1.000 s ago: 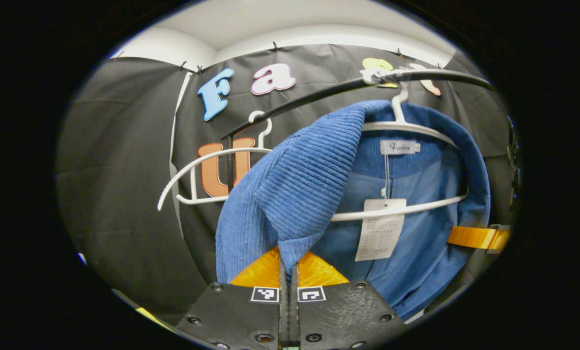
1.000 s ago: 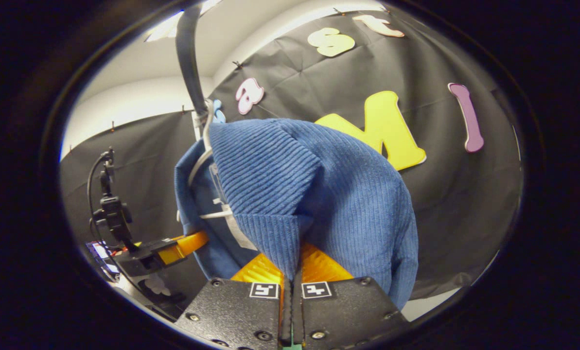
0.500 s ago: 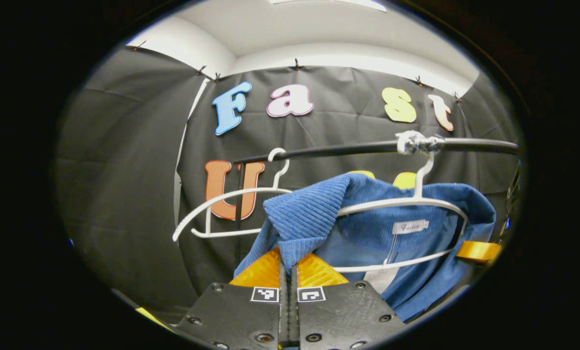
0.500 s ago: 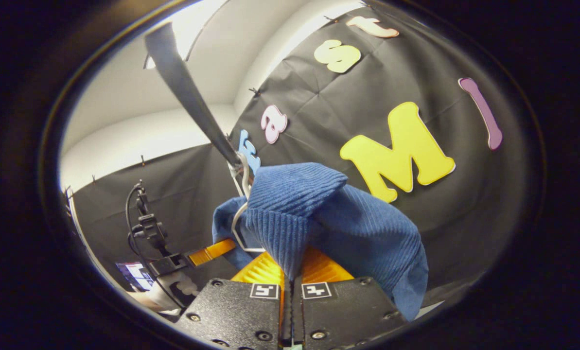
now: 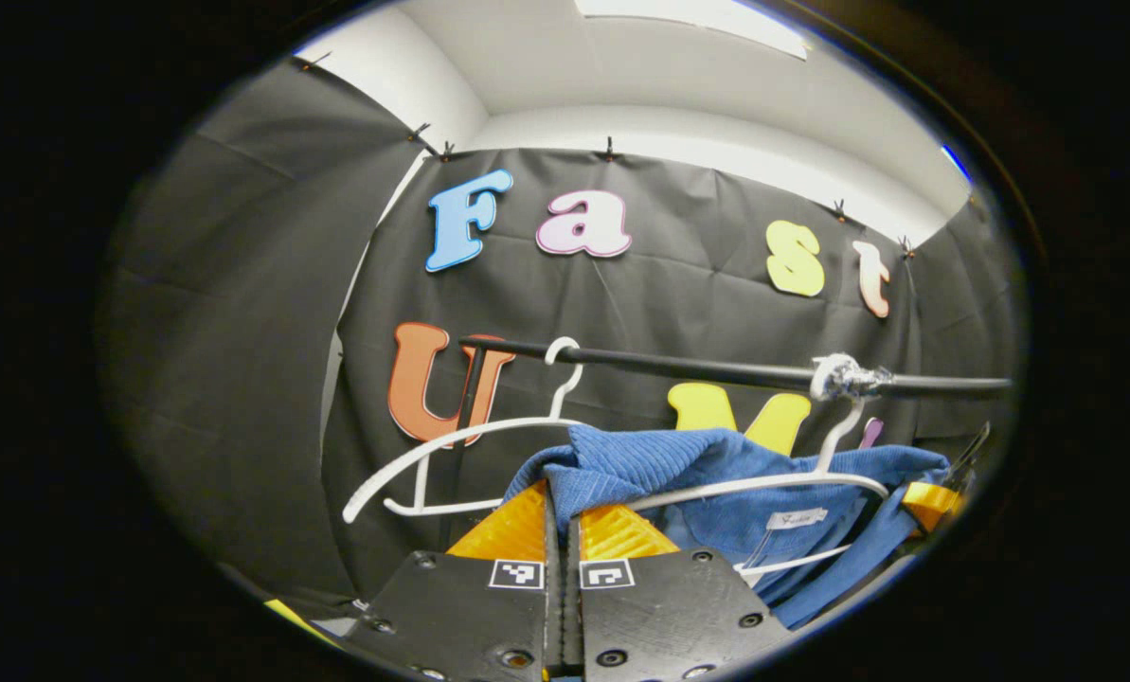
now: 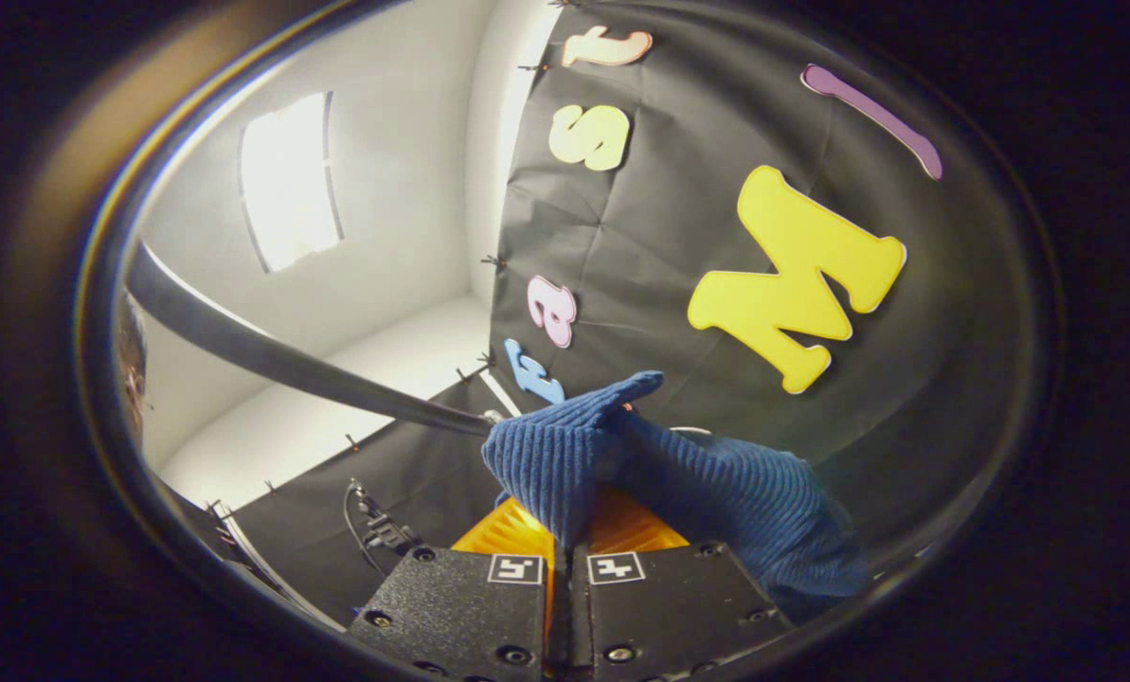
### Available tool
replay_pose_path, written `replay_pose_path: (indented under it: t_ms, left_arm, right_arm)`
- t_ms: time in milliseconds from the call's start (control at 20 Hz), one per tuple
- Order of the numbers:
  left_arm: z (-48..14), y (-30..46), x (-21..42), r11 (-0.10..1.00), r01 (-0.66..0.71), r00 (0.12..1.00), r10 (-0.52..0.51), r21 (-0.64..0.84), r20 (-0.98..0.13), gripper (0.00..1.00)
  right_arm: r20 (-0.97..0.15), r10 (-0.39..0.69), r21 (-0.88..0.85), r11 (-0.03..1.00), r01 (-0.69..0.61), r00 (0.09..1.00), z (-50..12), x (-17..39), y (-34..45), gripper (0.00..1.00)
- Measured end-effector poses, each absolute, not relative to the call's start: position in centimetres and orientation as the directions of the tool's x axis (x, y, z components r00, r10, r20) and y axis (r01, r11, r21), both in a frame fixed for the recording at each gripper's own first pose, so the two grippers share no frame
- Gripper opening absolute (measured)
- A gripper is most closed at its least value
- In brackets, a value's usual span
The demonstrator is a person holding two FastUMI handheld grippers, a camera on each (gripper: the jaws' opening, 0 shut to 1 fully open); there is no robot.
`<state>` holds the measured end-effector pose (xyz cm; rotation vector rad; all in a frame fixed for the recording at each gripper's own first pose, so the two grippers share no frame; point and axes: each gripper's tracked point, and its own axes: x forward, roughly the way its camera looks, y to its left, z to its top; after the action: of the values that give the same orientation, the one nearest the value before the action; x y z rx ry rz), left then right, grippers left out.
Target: Grasp the clothes on the hanger with both hands and then place them into the laundry hamper below.
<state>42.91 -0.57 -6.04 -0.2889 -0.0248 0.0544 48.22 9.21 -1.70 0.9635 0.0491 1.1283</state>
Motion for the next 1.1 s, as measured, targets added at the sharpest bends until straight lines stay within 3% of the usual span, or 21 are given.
replay_pose_path:
  t_ms: [100, 350, 450, 800, 900, 1100]
  left_arm:
    - [-5.3, -0.8, 43.1, 0.946, -0.005, 0.999, 0.018, -0.324, 0.035, 0.0]
    - [-4.6, -0.6, 44.0, 0.917, 0.095, 0.995, -0.085, -0.386, 0.044, 0.03]
    - [-5.1, -0.1, 44.9, 0.897, 0.145, 0.989, -0.147, -0.417, 0.028, 0.0]
    - [-7.7, -1.1, 45.0, 0.734, 0.329, 0.919, -0.394, -0.594, 0.023, 0.02]
    - [-8.5, -1.4, 44.9, 0.669, 0.332, 0.906, -0.423, -0.665, 0.027, 0.0]
    - [-9.6, -1.2, 45.0, 0.599, 0.338, 0.897, -0.438, -0.726, 0.056, 0.0]
  right_arm:
    - [0.469, 0.762, 0.682, 0.008, -0.732, 0.446, -0.3, 48.2, 8.4, 0.04]
    - [0.529, 0.694, 0.75, -0.114, -0.652, 0.488, 0.4, 50.7, 5.8, 0.04]
    - [0.521, 0.689, 0.771, -0.127, -0.625, 0.503, -0.4, 51.6, 5.2, 0.04]
    - [0.52, 0.663, 0.83, -0.242, -0.503, 0.539, -3.0, 53.8, 2.7, 0.04]
    - [0.524, 0.663, 0.84, -0.298, -0.453, 0.535, -3.6, 54.2, 2.5, 0.04]
    - [0.5, 0.669, 0.861, -0.312, -0.403, 0.55, -5.5, 54.9, 1.8, 0.03]
